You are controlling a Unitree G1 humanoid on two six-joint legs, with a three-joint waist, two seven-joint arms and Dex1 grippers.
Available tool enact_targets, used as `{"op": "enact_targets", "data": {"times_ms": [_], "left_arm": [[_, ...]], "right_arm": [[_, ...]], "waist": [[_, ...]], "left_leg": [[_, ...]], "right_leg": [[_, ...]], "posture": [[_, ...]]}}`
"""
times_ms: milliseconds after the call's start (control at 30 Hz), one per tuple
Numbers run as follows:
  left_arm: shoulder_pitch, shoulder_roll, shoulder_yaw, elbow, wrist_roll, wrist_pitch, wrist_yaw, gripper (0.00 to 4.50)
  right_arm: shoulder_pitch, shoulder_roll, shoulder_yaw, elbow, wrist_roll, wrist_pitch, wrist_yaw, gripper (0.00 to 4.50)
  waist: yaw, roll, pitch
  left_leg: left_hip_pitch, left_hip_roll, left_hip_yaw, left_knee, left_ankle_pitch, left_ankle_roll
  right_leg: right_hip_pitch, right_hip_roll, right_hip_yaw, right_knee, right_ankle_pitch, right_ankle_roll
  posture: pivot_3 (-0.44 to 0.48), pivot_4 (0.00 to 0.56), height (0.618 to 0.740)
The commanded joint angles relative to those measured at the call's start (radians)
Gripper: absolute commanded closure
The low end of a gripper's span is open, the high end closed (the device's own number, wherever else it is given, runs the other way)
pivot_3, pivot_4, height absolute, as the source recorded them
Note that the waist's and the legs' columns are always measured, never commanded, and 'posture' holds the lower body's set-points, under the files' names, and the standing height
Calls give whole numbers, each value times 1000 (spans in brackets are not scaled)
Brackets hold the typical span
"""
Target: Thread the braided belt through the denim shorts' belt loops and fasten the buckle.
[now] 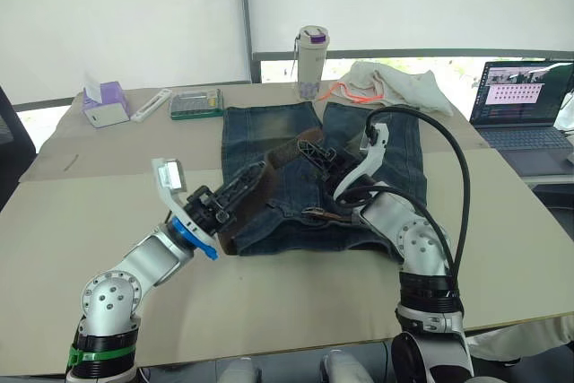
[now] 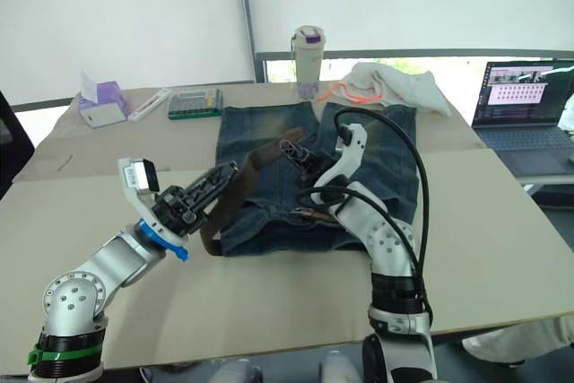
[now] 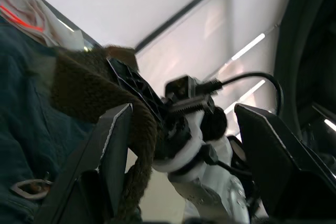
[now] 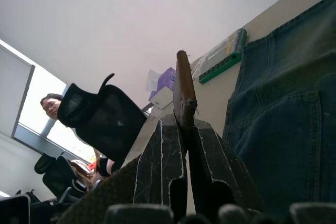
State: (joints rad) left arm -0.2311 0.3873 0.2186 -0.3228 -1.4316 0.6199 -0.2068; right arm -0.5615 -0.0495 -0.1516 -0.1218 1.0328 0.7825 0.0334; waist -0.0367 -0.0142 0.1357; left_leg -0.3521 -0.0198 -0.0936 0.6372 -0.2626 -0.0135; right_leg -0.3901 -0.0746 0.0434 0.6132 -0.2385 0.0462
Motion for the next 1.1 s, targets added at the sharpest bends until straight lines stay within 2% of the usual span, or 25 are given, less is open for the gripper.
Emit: {"op": "enact_targets", "data": {"times_ms": [33,100,167,267,333,433,500,667,767,900,1000,1100], "left_arm": [[-43,-5,93,38,134,-120,27,1215],[-67,-22,129,26,98,-136,23,1215],[-83,-34,139,-14,-5,-100,16,1215],[-47,3,47,-121,-199,59,-25,1215],[-24,20,3,-146,-260,111,-19,1215],[17,25,-68,-143,-244,147,35,1215],[44,-20,-98,-129,-208,121,103,1215],[51,-140,-69,-94,-266,27,248,1215],[29,-150,-64,-69,-260,18,319,1215],[54,-85,-74,-47,-324,105,279,1215],[46,-35,-76,-15,-293,143,247,1215],[12,-29,-65,15,-333,158,198,1215]], "right_arm": [[6,1,12,-39,-29,-32,41,4500],[8,2,14,-36,-42,-35,51,4500],[6,4,15,-31,-56,-41,59,4500],[-7,22,13,-26,-71,-64,73,4500],[-13,34,11,-25,-77,-71,81,4500],[-23,64,-2,-27,-64,-87,77,4500],[-27,95,-21,-36,-39,-103,66,4500],[-2,123,-30,-71,-13,-91,67,4500],[28,127,-28,-81,-5,-83,59,4500],[42,113,-26,-89,51,-31,69,4500],[48,82,-14,-97,95,19,103,4500],[49,56,-4,-103,136,62,128,4500]], "waist": [[-1,0,0],[-1,0,0],[0,0,0],[0,0,0],[0,0,0],[-4,0,0],[-5,0,0],[-2,1,0],[3,1,0],[1,1,0],[-1,1,0],[0,1,1]], "left_leg": [[0,0,0,-1,0,0],[0,0,0,-2,0,0],[-1,0,0,-2,0,-1],[-1,0,0,-2,0,-1],[-1,-1,0,-2,0,-1],[0,0,-1,-2,0,-1],[1,0,-1,-2,0,0],[0,0,-2,-3,0,-1],[0,0,-5,-3,0,-1],[0,-1,-4,-3,1,-1],[0,-1,-4,-3,1,-1],[0,-1,-3,-3,1,-1]], "right_leg": [[0,0,0,0,0,-1],[0,0,0,-1,0,-1],[-1,0,0,-1,0,-1],[0,-1,0,-1,0,0],[0,-2,0,-1,0,0],[0,-1,0,0,0,0],[0,0,0,0,0,-1],[0,0,0,-1,0,-1],[0,-1,0,-1,0,-1],[0,-1,0,-1,0,-1],[0,0,0,-1,0,-1],[0,0,-1,-1,0,-1]], "posture": [[0,150,740],[0,150,740],[0,150,740],[0,150,740],[0,150,740],[0,150,740],[0,150,740],[0,150,740],[0,150,740],[0,150,740],[0,150,740],[0,150,740]]}}
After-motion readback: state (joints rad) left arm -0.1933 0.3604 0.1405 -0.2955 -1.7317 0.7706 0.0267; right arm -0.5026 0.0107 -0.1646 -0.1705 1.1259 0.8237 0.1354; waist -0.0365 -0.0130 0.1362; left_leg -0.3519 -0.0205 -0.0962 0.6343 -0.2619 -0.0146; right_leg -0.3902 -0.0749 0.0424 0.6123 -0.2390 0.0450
